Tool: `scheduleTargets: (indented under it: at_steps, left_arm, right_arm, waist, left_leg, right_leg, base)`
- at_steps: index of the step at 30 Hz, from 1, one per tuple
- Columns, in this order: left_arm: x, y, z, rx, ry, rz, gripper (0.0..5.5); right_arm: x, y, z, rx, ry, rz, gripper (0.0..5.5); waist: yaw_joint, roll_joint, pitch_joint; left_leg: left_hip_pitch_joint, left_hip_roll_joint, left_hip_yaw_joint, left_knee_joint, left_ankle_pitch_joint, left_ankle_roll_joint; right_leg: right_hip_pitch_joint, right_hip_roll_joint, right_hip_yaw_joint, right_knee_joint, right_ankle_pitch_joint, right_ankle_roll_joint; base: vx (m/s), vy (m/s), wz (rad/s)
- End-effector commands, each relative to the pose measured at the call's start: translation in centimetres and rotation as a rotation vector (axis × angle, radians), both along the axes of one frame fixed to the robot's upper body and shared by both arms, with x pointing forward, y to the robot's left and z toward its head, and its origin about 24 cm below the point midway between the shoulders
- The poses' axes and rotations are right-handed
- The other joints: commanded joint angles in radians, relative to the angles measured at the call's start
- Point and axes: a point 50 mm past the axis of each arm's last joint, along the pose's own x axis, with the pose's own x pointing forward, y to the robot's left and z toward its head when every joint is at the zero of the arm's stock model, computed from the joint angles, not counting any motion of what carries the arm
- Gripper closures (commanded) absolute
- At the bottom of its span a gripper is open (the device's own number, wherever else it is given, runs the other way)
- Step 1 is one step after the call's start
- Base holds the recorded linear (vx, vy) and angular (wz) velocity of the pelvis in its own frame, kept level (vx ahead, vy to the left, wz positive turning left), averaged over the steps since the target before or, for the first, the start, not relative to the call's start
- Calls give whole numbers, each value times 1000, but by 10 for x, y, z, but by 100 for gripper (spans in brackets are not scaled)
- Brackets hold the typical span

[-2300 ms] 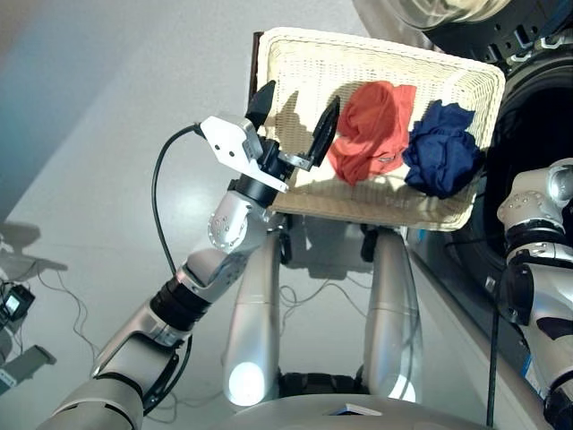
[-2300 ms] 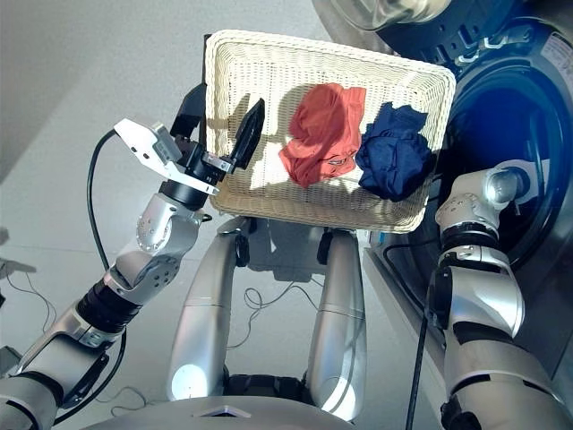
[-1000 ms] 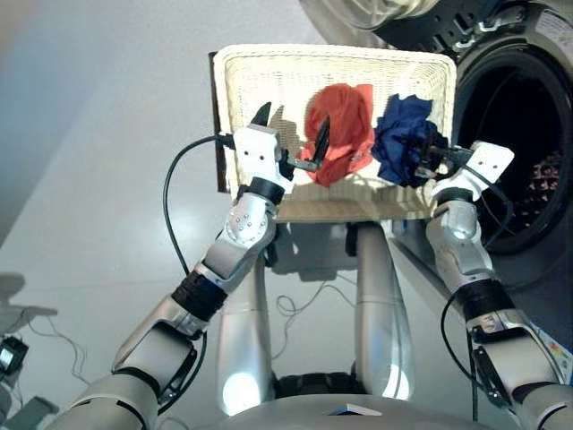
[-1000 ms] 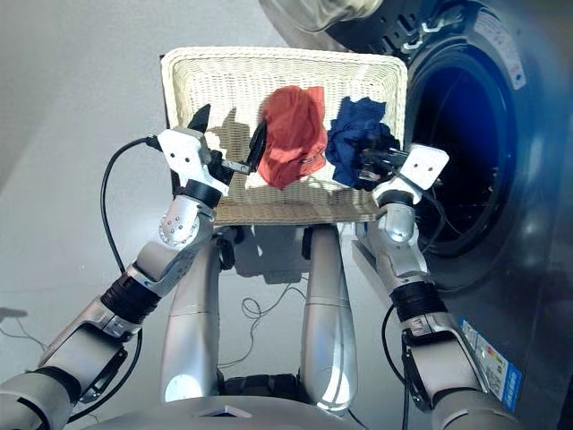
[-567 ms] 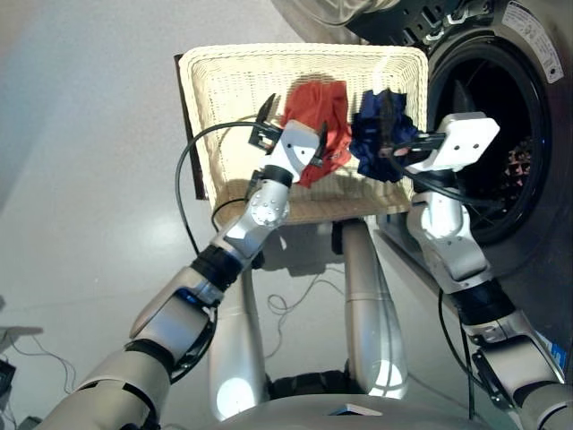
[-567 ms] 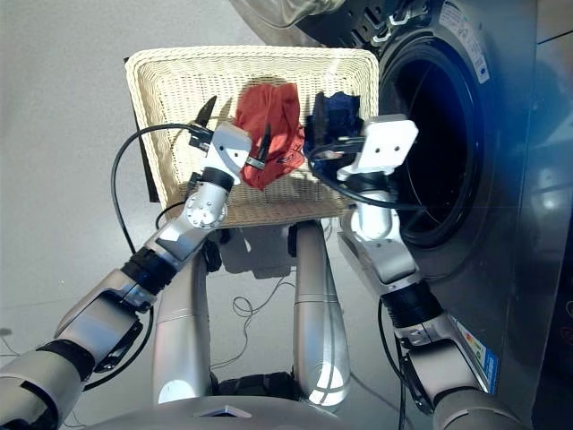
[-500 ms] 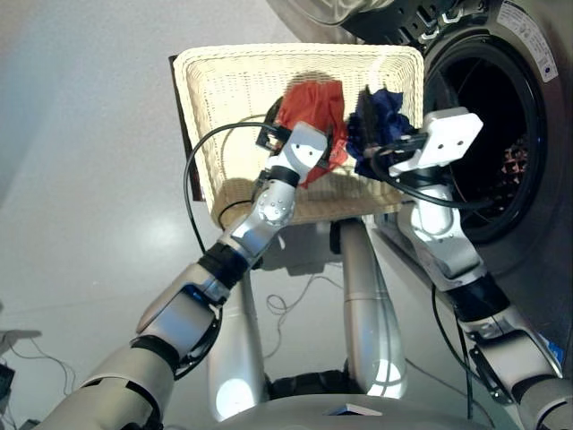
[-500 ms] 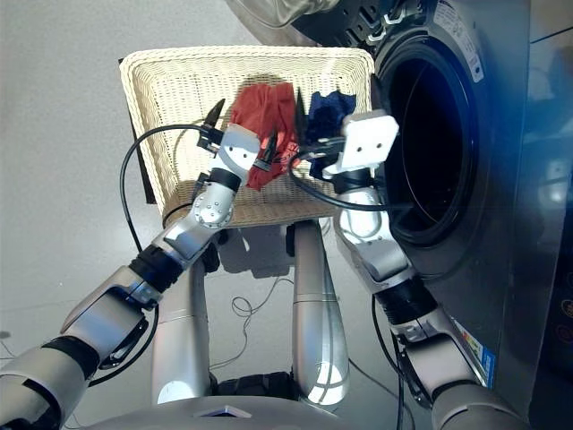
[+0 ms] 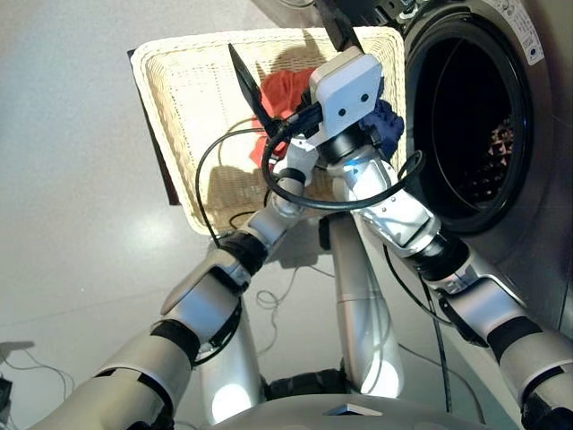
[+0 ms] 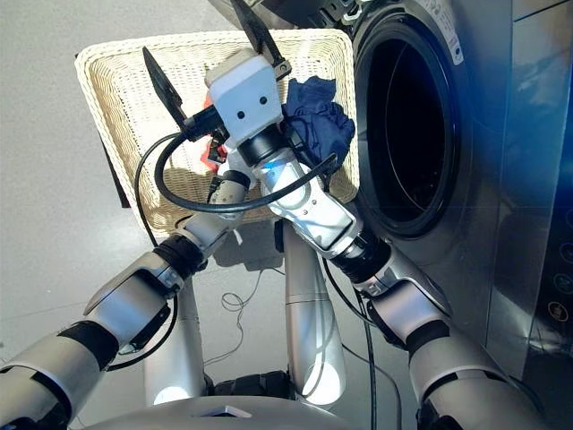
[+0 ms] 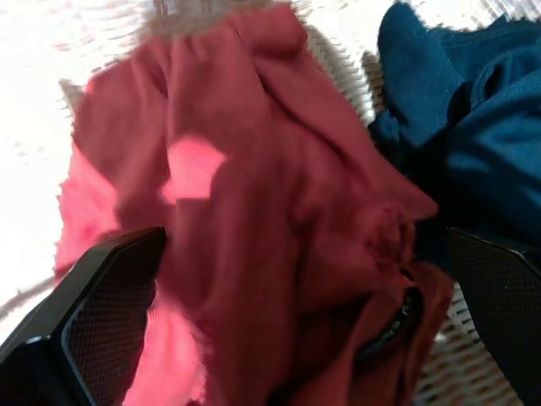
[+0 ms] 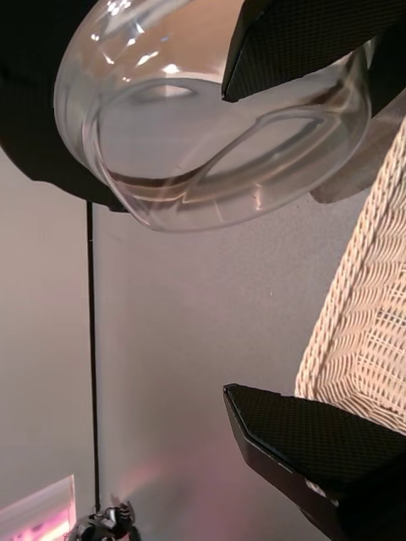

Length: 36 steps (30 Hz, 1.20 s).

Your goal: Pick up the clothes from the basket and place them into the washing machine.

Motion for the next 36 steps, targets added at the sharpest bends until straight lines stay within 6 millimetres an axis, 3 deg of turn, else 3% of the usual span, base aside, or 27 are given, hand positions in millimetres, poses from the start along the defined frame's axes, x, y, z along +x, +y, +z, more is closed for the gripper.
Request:
scheduleTargets:
  at_steps: [1,16,17,18,19,20,24,30,31,36]
  left_arm:
    - [-1,-22,3,-56,20,-5,0]
    - [18,8,8,-13,60,130,0]
    - [18,10,7,-2,65,134,28]
    - [19,13,6,6,66,143,300]
    - [20,16,5,9,71,153,500]
    - [20,19,3,12,77,163,550]
    - [21,25,1,21,80,177,550]
    - [17,28,0,16,47,166,550]
    - [12,27,2,-7,2,137,550]
    - [-8,44,11,-172,-139,129,550]
  right_arm:
    - [-32,13,30,92,-134,148,0]
    - [-37,8,25,68,-121,186,0]
    - [-37,6,25,71,-120,187,0]
    - [-37,5,25,75,-118,188,0]
    - [-36,3,24,79,-115,184,0]
    - [-35,1,23,82,-110,178,0]
    - [-29,-6,18,93,-82,141,0]
    - [-12,-34,5,107,-31,2,0]
    - [-2,-54,-5,95,-16,-122,0]
    - [8,-99,-31,91,36,-353,0]
  waist:
    - [1,-34,-13]
    - [-24,-53,-13]
    - [-25,-53,-13]
    - [-25,-51,-13]
    - [-25,-49,-13]
    - [-25,-48,-13]
    - [-25,-43,-13]
    - [-21,-35,-13]
    - [-14,-24,-13]
    - [5,-2,-13]
  left_leg:
    - [-53,44,-65,87,-18,-49]
    - [-86,61,-56,112,-22,-52]
    - [-87,62,-56,114,-22,-51]
    - [-86,61,-56,114,-21,-51]
    - [-83,61,-55,112,-21,-50]
    - [-81,60,-55,110,-20,-50]
    - [-73,56,-57,101,-16,-48]
    - [-35,45,-49,54,-6,-43]
    - [-14,36,-48,20,3,-41]
    - [63,2,-37,-95,34,-41]
  right_leg:
    - [-12,-21,29,-23,41,68]
    - [-53,2,33,-23,60,78]
    - [-52,2,32,-23,60,78]
    - [-51,2,31,-23,62,78]
    - [-48,1,30,-24,63,79]
    - [-46,-1,28,-25,65,78]
    - [-35,-7,27,-35,70,79]
    - [3,-17,25,-66,80,83]
    - [25,-26,25,-87,86,86]
    - [99,-46,16,-182,111,95]
  base:
    - [0,0,0]
    - [0,0,0]
    - [0,0,0]
    - [0,0,0]
    - [0,0,0]
    - [0,0,0]
    - [0,0,0]
    - [0,0,0]
    - [0,0,0]
    - [34,25,97]
